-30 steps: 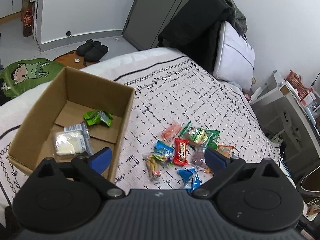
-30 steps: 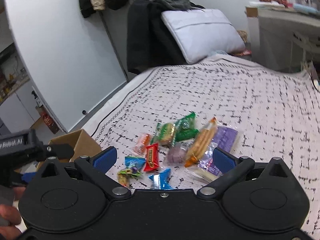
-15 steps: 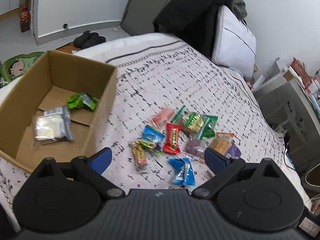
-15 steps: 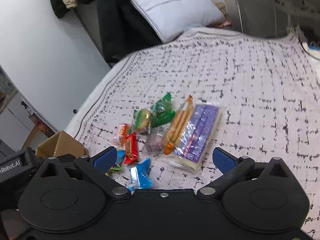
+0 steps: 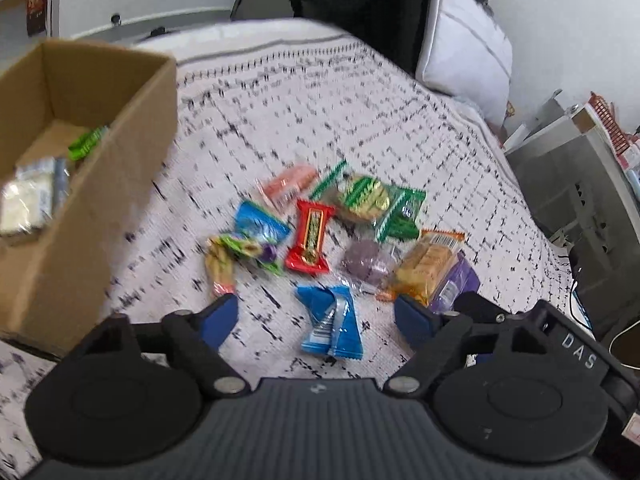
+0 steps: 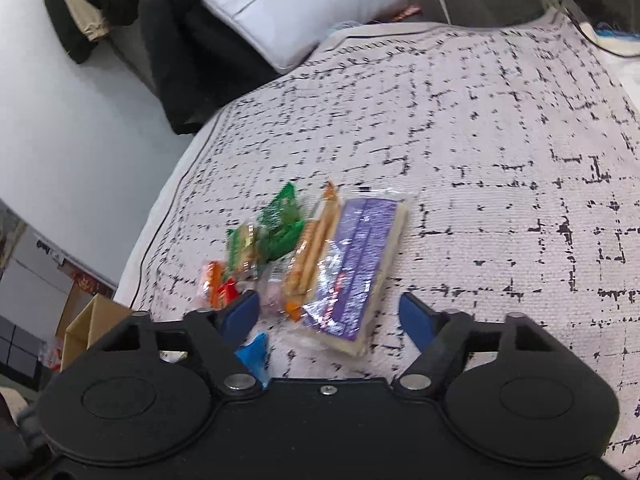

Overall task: Organize snacks
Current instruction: 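Grasp the purple-labelled cheese bar with the right gripper while the left grasps a blue wrapper, then carry both held snacks over the box and open both grippers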

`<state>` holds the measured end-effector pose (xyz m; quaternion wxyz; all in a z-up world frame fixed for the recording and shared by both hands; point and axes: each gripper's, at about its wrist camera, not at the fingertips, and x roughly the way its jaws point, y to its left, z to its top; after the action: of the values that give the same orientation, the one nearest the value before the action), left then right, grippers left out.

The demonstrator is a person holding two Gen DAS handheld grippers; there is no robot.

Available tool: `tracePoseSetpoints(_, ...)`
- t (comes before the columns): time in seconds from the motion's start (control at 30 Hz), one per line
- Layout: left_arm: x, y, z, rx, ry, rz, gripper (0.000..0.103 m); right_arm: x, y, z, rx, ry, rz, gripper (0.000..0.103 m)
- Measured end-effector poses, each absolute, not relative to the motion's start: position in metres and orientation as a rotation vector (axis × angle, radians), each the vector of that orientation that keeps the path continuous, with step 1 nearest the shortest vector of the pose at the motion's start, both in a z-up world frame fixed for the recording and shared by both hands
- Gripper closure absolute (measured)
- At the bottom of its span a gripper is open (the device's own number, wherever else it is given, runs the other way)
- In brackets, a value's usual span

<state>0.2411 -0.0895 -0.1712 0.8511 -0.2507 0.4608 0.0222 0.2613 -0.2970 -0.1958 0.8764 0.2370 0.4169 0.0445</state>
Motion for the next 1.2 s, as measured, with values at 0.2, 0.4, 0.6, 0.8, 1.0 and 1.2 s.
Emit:
tracePoseSetpoints(0.2,0.254,-0.107,-0.195,-0.535,1.036,0.056,0.035,0.273,-0.300,-0.209,0.512,0.897,0.089,0.036)
tracePoseSetpoints(0.4,0.262,-0.119,-0.208,-0.509,1.055,0.083,0.044,0.286,-0.293,-0.219,0.463,0.908,0.082,0.037)
tracePoseSetpoints(0.6,0.263,-0.115,-0.201,-0.471,1.071,0.102,0.066,0.284,-0.283,-0.220,0.353,0.906,0.083,0.060)
tracePoseSetpoints(0.8,0.252,-0.104,-0.178,-0.465,1.016,0.085,0.067,0.276,-0.281,-0.215,0.334,0.916,0.089,0.068)
tracePoseSetpoints(1.0,0.239,-0.084,-0.145,-0.485,0.956,0.068,0.068,0.264,-0.287,-0.207,0.341,0.900,0.061,0.072)
tracePoseSetpoints(1.2,0.226,-0.057,-0.109,-0.495,0.887,0.050,0.068,0.252,-0.293,-0.192,0.369,0.856,0.033,0.074)
